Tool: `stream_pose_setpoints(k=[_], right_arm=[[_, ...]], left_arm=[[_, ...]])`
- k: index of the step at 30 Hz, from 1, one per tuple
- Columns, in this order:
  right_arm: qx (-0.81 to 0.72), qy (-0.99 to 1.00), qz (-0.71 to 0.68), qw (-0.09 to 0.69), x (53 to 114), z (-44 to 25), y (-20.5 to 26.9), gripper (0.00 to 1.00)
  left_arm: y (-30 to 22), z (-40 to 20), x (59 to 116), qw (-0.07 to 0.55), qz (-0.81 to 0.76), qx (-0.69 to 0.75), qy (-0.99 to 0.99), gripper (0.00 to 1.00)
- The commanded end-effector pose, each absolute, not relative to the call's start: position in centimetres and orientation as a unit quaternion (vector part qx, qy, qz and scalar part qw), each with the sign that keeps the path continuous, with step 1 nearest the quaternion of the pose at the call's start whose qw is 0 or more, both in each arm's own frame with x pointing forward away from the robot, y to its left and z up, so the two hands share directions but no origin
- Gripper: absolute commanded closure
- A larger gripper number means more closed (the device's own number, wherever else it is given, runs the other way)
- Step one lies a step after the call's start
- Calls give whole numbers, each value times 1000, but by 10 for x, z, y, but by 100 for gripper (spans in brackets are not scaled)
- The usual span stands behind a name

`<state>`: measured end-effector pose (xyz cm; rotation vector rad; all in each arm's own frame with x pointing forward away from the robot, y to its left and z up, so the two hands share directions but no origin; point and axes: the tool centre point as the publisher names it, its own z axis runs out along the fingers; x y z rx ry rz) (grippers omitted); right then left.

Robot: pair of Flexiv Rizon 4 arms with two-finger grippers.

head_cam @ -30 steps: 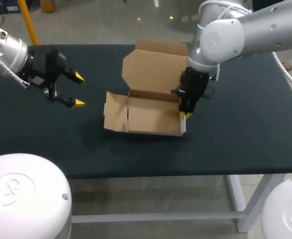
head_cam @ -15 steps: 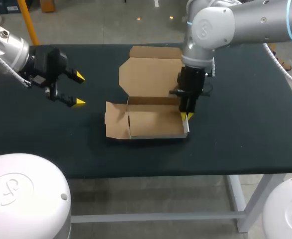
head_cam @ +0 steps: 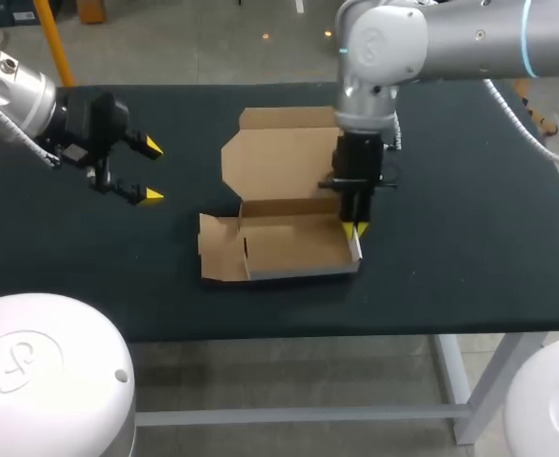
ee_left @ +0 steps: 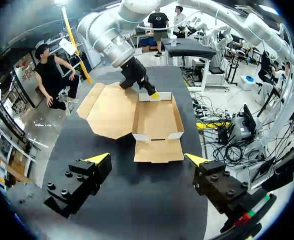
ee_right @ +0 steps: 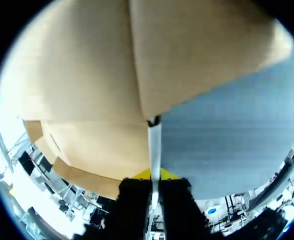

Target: Assemble the packaging by folding the flat box into shape, placing the metal phone stand inside, and closing the box properly

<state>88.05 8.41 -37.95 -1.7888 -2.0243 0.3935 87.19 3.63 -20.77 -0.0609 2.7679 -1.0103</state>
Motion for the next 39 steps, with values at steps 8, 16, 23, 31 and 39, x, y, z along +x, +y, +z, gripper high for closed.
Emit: stream_pose_setpoints(k=[8, 16, 23, 31, 39], right_arm=[[-641, -713, 180, 220, 882, -390, 90, 100], [-650, -709, 176, 207, 881, -395, 91, 100], [-658, -708, 164, 198, 882, -398, 91, 92], [-665, -706, 154, 186, 883, -400, 91, 85], [-675, -709, 138, 149, 885, -403, 93, 87]], left_arm=[[37, -207, 872, 95, -339, -20, 936, 0], [37, -207, 872, 95, -339, -20, 936, 0], [37, -207, 872, 95, -339, -20, 936, 0], [37, -207, 872, 95, -339, -20, 936, 0], [37, -207, 872, 95, -339, -20, 936, 0]])
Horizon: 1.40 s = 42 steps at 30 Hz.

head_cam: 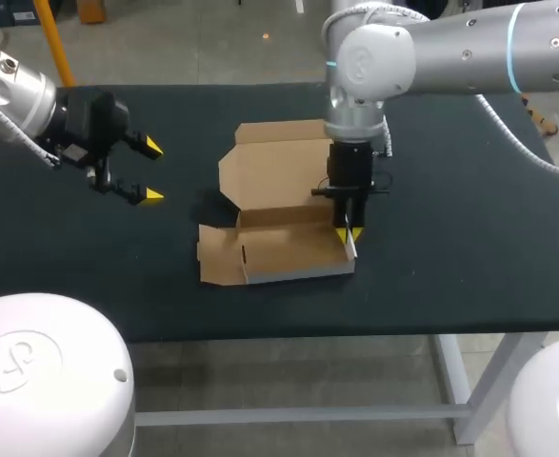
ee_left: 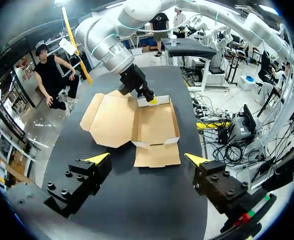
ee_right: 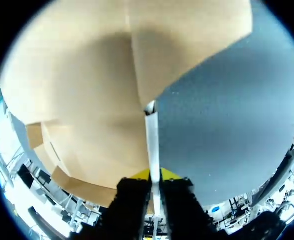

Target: Assemble the packaging by folding the flat box into shape, placing the metal phone stand inside, and closing the box properly

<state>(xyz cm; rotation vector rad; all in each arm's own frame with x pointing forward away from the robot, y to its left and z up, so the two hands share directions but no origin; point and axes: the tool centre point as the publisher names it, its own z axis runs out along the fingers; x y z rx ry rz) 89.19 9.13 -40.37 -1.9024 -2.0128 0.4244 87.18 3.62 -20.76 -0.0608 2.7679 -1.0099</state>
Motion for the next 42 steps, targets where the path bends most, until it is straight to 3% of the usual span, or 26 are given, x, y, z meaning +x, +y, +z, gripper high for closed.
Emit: stream_pose_setpoints(k=[1, 8, 35, 42], right_arm=[[-674, -712, 131, 146, 885, -404, 94, 88], [-676, -722, 91, 117, 886, -407, 97, 90], [-689, -723, 2, 47, 898, -416, 101, 84], [-689, -724, -4, 40, 900, -417, 102, 91]], left_arm=[[37, -207, 872, 95, -339, -20, 936, 0], [37, -207, 872, 95, -339, -20, 936, 0], [37, -207, 872, 95, -339, -20, 936, 0], [37, -207, 872, 95, -339, -20, 936, 0]])
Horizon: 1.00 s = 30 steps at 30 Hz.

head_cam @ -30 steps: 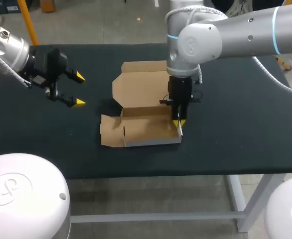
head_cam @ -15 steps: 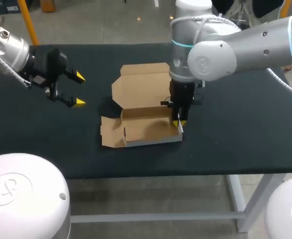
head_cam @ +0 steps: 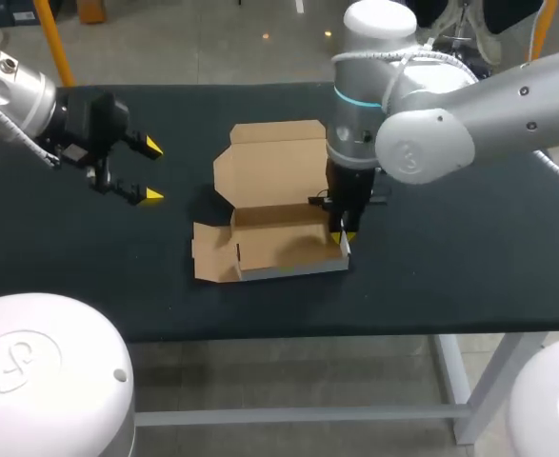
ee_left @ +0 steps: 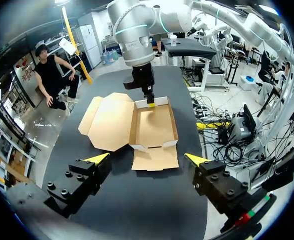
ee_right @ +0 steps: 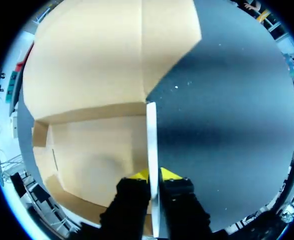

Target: Assemble the packaging by folding the flat box into shape, placing the metal phone stand inside, and closing the box properly

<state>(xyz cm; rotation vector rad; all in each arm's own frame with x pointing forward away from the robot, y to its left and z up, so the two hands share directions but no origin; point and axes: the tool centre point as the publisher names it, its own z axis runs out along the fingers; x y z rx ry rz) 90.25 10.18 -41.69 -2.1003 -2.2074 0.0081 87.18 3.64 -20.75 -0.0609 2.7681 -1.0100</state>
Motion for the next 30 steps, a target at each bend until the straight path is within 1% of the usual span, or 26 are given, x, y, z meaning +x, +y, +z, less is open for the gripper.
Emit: stream_pose_setpoints(k=[1, 2, 12, 30], right_arm=[[-689, -724, -4, 38, 900, -418, 103, 96], [-688, -724, -5, 35, 900, -418, 103, 100], [-680, -733, 27, 9, 901, -419, 106, 100], [-737, -666, 72, -91, 902, -416, 89, 100]], left_arm=[[37, -207, 872, 95, -339, -20, 936, 0], [37, -207, 872, 95, -339, -20, 936, 0], [37, -207, 872, 95, -339, -20, 936, 0], [37, -207, 872, 95, -339, -20, 936, 0]])
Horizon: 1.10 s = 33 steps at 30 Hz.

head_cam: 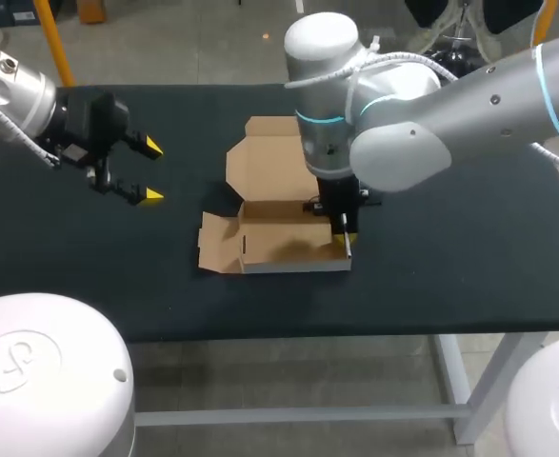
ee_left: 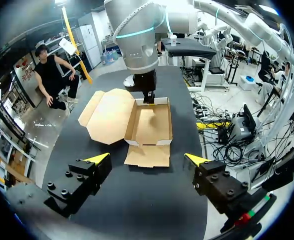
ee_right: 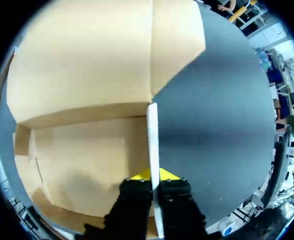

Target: Assemble the packaging by folding the flat box into shape, placing the metal phone stand inside, and closing the box properly

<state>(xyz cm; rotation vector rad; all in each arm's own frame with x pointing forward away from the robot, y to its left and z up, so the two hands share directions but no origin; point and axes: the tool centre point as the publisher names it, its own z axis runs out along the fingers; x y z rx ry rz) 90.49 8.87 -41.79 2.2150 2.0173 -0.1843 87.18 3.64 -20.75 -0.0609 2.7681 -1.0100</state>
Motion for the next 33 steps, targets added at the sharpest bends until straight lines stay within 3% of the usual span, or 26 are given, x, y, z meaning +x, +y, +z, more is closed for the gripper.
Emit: stream_pose_setpoints(k=[1, 9, 21, 33], right_arm=[[739, 663, -70, 96, 902, -416, 89, 100], [737, 662, -71, 114, 902, -415, 85, 100], [702, 710, 18, 53, 895, -411, 93, 100], [691, 723, 16, 9, 895, -412, 101, 100]], left_arm=[[37, -207, 872, 95, -339, -20, 936, 0], [37, -207, 872, 95, -339, -20, 936, 0], [37, -207, 872, 95, -339, -20, 936, 0], [37, -207, 872, 95, -339, -20, 936, 0]])
